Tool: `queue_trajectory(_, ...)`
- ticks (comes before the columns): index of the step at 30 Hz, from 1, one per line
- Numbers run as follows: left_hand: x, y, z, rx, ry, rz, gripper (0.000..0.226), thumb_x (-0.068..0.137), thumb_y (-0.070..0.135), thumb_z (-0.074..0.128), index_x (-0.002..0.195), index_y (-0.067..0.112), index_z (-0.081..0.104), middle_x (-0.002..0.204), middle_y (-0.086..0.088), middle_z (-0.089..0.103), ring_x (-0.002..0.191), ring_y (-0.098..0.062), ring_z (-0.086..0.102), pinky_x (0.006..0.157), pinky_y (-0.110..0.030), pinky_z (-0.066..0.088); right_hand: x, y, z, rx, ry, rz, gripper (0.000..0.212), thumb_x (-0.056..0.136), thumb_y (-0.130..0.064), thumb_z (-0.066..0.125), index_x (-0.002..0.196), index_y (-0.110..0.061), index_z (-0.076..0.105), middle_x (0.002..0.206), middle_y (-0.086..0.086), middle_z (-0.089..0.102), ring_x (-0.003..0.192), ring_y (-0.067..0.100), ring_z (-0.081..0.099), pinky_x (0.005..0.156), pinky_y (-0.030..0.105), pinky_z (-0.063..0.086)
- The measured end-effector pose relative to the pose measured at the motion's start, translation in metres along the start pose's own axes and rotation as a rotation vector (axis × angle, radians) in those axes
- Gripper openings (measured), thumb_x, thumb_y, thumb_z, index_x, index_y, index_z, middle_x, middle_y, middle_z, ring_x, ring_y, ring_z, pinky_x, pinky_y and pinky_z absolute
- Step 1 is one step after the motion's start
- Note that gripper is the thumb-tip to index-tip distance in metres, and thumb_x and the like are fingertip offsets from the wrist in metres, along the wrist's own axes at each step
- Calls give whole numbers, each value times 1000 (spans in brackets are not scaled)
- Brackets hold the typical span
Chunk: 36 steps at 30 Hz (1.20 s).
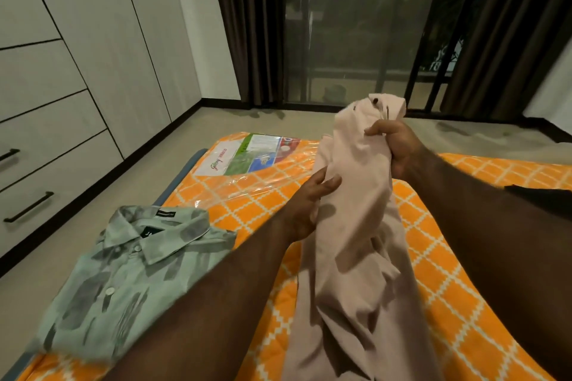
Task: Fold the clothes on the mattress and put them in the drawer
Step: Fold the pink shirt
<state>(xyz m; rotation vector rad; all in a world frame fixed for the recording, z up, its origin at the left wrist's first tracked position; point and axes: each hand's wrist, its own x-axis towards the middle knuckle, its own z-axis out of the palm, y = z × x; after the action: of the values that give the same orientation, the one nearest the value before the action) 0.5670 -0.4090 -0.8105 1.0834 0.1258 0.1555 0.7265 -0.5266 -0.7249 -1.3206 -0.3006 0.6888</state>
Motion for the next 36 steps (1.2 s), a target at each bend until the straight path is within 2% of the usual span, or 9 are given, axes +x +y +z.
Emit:
queue_trajectory(5,32,-14,-13,-21,59,39,55,90,12,71,141,19,53,133,-11,66,113,-27,68,92,-42,58,40,-2,3,-43,20,2,40,88,-20,64,127,-16,62,117,14,71,108,34,68,96,49,57)
queue_trajectory(11,41,-49,-29,239,347,-151,46,83,0,74,128,7,64,110,-10,76,98,-32,74,81,-45,63,49,73,-25,-343,194,491,30,90,-25,72,113,-7,66,82,8,67,72,25,66,74,35,59)
queue_trajectory(14,34,-48,-28,225,410,-162,43,82,5,79,122,8,65,108,-10,76,95,-30,74,76,-41,63,32,89,-37,-283,198,422,17,90,-20,72,101,-8,67,73,7,59,54,21,58,48,28,53)
queue_trajectory(20,-26,-59,-1,145,489,-62,40,84,15,83,117,13,60,115,-6,72,99,-24,74,84,-40,62,-30,97,-35,-290,142,214,29,93,-36,70,78,-13,62,60,2,53,45,11,39,42,22,34)
queue_trajectory(22,-52,-61,7,156,478,-79,36,86,17,81,114,20,58,118,0,69,98,-20,73,82,-40,62,-62,104,-29,-382,140,75,32,92,-45,70,83,-15,63,65,-3,57,49,7,50,47,23,41)
queue_trajectory(26,-100,-53,18,99,349,-165,42,89,12,76,124,20,55,118,-5,71,88,-18,74,62,-29,58,-128,121,-25,-691,191,-42,41,92,-51,70,124,-28,58,106,-1,68,101,24,66,89,40,55)
queue_trajectory(29,-130,-48,27,126,300,-171,62,86,0,76,138,18,48,102,-11,76,86,-23,75,65,-35,59,-159,123,-23,-898,169,-63,49,96,-35,66,142,-21,52,116,8,73,110,30,67,94,40,52)
queue_trajectory(33,-153,-42,41,89,348,-131,61,88,-10,69,141,11,48,93,-13,71,72,-19,73,56,-28,55,-172,112,-16,-1055,176,-78,34,98,-23,57,132,-17,58,118,13,72,105,33,67,90,40,54)
queue_trajectory(36,-162,-42,50,-10,398,-102,52,91,-11,63,135,14,53,92,-14,73,76,-23,71,60,-32,58,-176,110,-11,-1134,150,-35,41,98,-13,51,138,-16,56,140,12,61,124,32,58,96,32,46)
